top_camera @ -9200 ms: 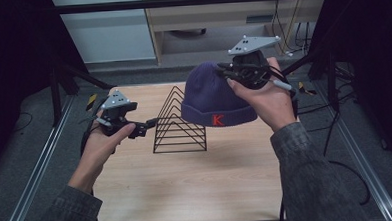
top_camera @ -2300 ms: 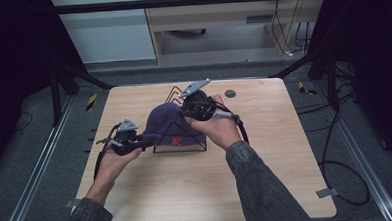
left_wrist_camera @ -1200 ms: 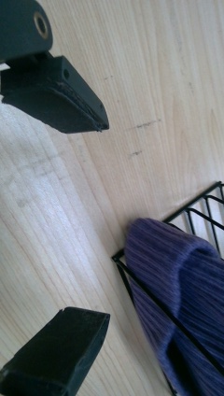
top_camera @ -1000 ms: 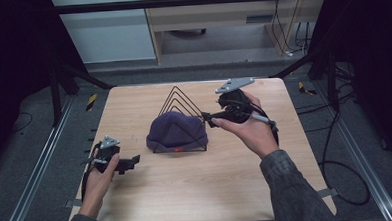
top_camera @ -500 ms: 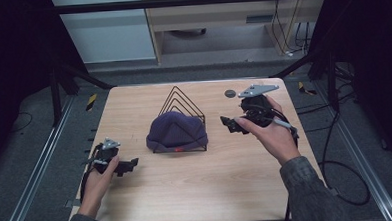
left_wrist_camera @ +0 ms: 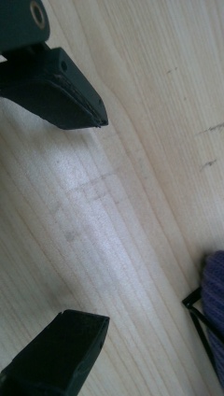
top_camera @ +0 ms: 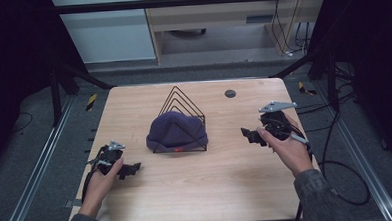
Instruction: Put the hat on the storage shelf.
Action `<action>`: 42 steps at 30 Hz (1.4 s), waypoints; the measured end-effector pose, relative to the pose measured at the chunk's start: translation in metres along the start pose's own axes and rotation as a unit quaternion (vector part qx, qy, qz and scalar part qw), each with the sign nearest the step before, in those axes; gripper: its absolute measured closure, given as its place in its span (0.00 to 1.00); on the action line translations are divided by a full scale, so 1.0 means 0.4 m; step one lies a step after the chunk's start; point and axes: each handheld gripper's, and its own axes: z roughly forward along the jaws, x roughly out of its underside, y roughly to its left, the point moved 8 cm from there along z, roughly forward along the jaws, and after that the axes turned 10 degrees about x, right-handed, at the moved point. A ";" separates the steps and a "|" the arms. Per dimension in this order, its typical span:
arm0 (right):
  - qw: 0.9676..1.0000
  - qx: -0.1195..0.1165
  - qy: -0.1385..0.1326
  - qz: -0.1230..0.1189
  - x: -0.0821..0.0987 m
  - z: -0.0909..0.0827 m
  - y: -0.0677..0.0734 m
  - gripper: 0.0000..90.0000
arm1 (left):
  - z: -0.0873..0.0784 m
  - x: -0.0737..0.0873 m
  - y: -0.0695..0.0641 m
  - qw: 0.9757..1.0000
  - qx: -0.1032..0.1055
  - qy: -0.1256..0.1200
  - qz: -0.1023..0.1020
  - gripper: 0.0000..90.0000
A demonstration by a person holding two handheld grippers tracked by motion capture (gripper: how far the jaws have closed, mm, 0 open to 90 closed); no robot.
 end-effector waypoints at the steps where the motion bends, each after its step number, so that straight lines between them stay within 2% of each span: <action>1: 1.000 0.000 0.004 0.004 0.016 0.007 -0.005 0.16 | 0.002 0.001 -0.001 1.000 0.000 0.005 0.003 0.05; 5: 1.000 0.004 0.017 0.013 0.061 0.027 -0.018 0.15 | 0.007 0.003 -0.004 1.000 0.000 0.010 0.004 0.04; 13: 0.999 0.002 0.037 0.028 0.133 0.061 -0.020 0.15 | 0.009 0.006 -0.005 1.000 -0.002 0.011 0.006 0.03; 19: 0.998 -0.002 0.046 0.031 0.162 0.080 -0.010 0.15 | 0.011 0.007 -0.005 1.000 -0.003 0.014 0.013 0.01; 27: 0.998 -0.011 0.064 0.025 0.211 0.108 0.018 0.15 | 0.013 0.009 -0.007 1.000 -0.002 0.012 0.016 0.00; 38: 0.996 0.008 0.058 0.067 0.260 0.141 0.011 0.15 | 0.013 0.010 -0.009 1.000 -0.001 0.006 0.016 0.00; 42: 0.995 0.011 0.067 0.070 0.279 0.151 0.014 0.14 | 0.013 0.010 -0.008 1.000 -0.001 0.005 0.016 0.00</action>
